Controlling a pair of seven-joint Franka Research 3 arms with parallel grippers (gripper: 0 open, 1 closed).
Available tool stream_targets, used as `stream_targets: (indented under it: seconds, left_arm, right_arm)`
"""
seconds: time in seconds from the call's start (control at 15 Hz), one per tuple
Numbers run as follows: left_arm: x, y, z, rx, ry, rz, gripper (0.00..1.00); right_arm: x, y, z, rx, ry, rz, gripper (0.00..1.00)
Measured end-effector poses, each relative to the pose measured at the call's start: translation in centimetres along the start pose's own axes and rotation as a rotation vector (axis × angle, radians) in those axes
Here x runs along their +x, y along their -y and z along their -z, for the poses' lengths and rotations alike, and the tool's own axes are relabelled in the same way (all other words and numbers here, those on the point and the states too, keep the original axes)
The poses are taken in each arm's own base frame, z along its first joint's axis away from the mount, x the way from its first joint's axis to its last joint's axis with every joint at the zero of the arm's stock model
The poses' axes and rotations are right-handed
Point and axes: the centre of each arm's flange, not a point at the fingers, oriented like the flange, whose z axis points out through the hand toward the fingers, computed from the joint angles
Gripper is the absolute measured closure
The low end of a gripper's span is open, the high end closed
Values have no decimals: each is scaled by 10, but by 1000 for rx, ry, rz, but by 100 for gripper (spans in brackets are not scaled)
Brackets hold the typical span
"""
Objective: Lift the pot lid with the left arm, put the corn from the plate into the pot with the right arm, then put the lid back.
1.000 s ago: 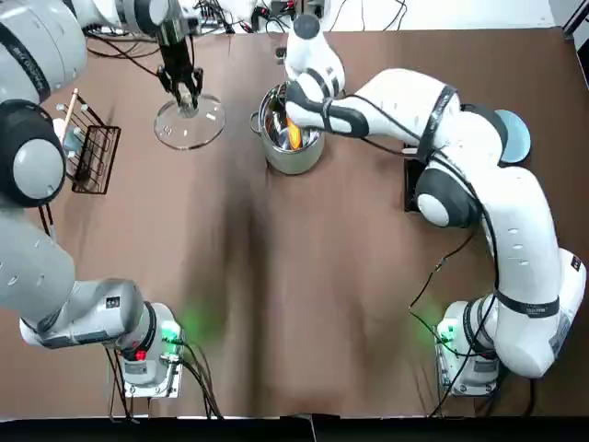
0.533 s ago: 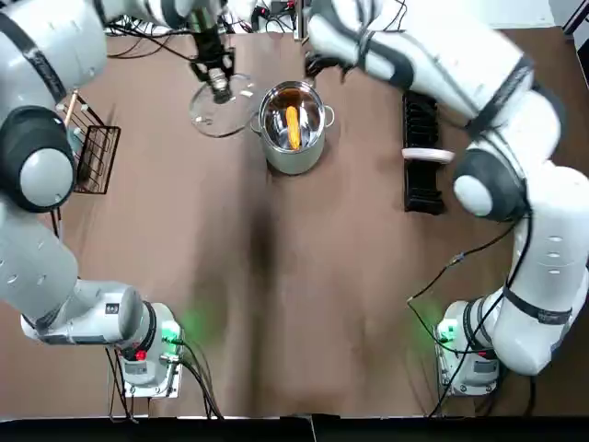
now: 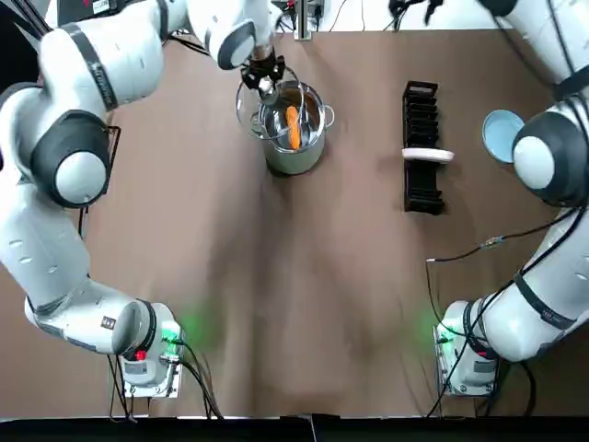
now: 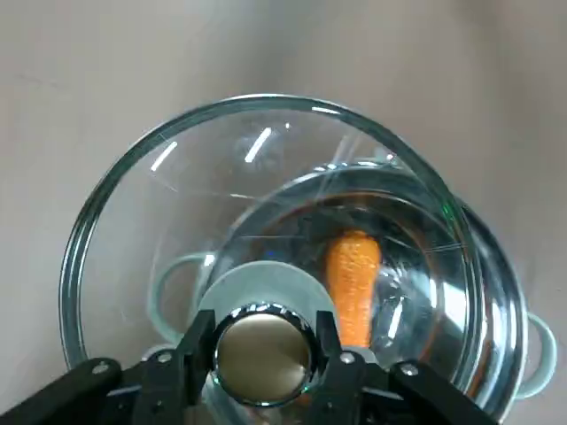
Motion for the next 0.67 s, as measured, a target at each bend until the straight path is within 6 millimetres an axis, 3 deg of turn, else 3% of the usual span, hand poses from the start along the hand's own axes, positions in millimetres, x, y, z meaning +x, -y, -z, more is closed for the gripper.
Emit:
stream_targets:
  seconds: [0.13, 0.2, 0.27, 0.47, 0.67]
  left_arm:
    - [-11, -20, -8, -2, -9, -11, 50]
    - [-17, -34, -12, -13, -5, -27, 50]
    - [-21, -39, -14, -15, -2, -34, 50]
    - [-34, -50, -19, -16, 8, -51, 50]
    - [-39, -57, -23, -20, 15, -59, 50]
  right_arm:
    - [-7, -53, 9, 15, 12, 30, 0]
    - [-19, -102, 19, 46, 13, 53, 0]
    - [-28, -122, 24, 59, 13, 67, 0]
    - [-59, -157, 34, 76, 12, 62, 0]
    - [-89, -169, 43, 78, -36, 39, 0]
